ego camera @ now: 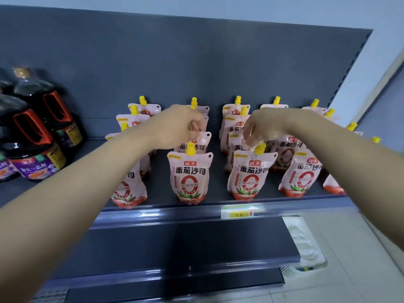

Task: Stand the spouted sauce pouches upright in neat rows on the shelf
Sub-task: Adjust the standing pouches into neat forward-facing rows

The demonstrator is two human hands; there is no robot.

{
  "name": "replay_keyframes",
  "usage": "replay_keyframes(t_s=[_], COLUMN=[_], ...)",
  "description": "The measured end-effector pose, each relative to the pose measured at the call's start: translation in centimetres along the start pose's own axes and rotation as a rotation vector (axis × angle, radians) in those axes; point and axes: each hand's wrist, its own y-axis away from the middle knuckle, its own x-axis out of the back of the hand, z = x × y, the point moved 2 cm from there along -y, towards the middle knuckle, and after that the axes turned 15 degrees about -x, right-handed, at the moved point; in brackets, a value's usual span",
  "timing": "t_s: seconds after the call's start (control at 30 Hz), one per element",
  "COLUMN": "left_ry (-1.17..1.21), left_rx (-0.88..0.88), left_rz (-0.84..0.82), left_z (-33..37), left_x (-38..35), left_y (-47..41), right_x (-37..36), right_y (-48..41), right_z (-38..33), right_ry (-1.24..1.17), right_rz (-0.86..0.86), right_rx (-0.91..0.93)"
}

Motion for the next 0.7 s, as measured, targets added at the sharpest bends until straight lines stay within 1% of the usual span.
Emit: replay_keyframes(t_s=[0.07,0.17,0.23,0.37,0.47,0.53,0.63,0.7], left_ry=[0.005,-0.032,-0.041,-0.016,0.084,0.138,0.11,0.077], left_rx=[-0.003,0.043,0.059,0.07,0.071,0.083,0.143,0.188], left_rz=[-0.079,-0.222,-0.26,-0.28,-0.258,-0.179,-0.027,0.02], left_z=[0.2,-0.1,-0.5,-0.6,-0.6,-1.0,-2.7,-4.2], left_x=[-0.6,-1.8,-2.4,-3.0,-2.5,-1.4,0.6,1.6], left_y=[-0.4,-0.5,-0.5,-0.4,-0.4,-0.5,-1.4,-2.2], right_x=[-1.1,-2.5,-3.1,-3.6,-3.2,-2.4,-1.0,0.0], right_y=[0.1,-0.3,-0.7,-1.4,-1.5,-1.6,-2.5,-3.4], right_z=[0.3,0.4,0.4,0.1,0.1,0.1,0.4,0.5], right_ry=[-0.023,-0.08,-0.096,-0.083,-0.091,-0.139,-0.246,-0.267], right_rz=[-0.056,-0.075,-0.062,-0.031,-0.055,-0.038,0.073,0.14], right_rx=[0.021,0.058,0.069,0.094,0.118,0.139,0.132,0.124])
